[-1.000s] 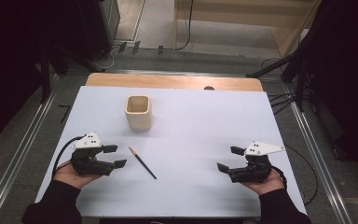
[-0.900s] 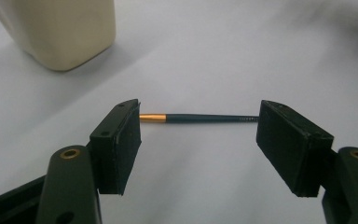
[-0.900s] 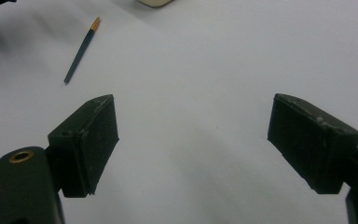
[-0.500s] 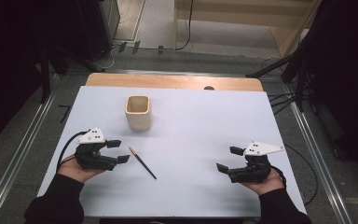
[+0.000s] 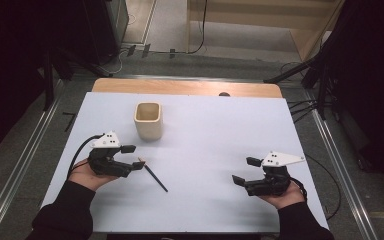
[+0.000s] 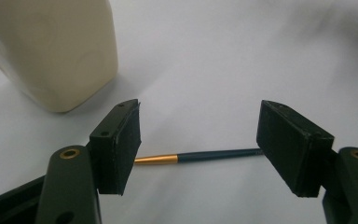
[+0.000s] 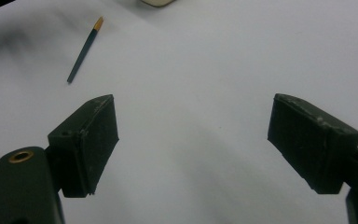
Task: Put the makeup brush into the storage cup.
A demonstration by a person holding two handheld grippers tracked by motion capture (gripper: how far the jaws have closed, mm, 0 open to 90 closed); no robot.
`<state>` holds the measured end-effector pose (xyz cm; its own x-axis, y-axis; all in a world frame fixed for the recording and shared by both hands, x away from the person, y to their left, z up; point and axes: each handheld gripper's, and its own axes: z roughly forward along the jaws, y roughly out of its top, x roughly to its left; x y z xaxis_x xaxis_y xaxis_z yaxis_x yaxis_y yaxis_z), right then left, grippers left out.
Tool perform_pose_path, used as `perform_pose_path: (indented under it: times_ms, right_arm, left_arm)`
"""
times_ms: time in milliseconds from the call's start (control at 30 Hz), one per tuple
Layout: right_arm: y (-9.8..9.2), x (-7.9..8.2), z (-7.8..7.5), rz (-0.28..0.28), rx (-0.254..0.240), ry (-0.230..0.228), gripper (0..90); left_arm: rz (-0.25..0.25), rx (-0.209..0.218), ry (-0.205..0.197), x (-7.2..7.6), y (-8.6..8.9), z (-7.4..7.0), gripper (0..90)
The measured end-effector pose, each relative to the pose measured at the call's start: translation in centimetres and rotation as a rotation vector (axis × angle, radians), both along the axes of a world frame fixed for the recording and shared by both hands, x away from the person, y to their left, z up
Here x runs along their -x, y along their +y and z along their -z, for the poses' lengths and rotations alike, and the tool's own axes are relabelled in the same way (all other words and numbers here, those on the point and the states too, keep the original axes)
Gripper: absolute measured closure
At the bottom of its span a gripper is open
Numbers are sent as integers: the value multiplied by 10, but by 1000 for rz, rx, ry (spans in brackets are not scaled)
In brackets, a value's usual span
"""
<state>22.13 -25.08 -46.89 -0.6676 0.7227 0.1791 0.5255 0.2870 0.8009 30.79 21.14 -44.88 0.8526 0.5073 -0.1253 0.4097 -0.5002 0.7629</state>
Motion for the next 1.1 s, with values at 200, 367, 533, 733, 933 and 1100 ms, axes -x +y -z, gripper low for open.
perform_pose_path:
  times_ms: [200, 367, 533, 733, 933, 1100]
  right_arm:
    - [0, 0, 0, 0, -1, -1, 168]
    - [0, 0, 0, 0, 0, 0, 168]
    - [0, 0, 0, 0, 1, -1, 168]
    - [0, 1, 0, -2, 1, 1, 168]
    - [0, 0, 1, -7, -3, 11, 168]
    - [1, -1, 3, -8, 3, 21, 168]
  left_arm:
    - [8, -2, 13, -7, -5, 2, 311]
    - [14, -6, 7, -11, -9, 0, 311]
    - [23, -11, -1, -16, -20, 0, 312]
    - [49, -21, 4, -19, -27, 1, 320]
    - [157, -54, 16, -30, -36, -1, 322]
    - [226, -80, 17, -31, -40, -5, 321]
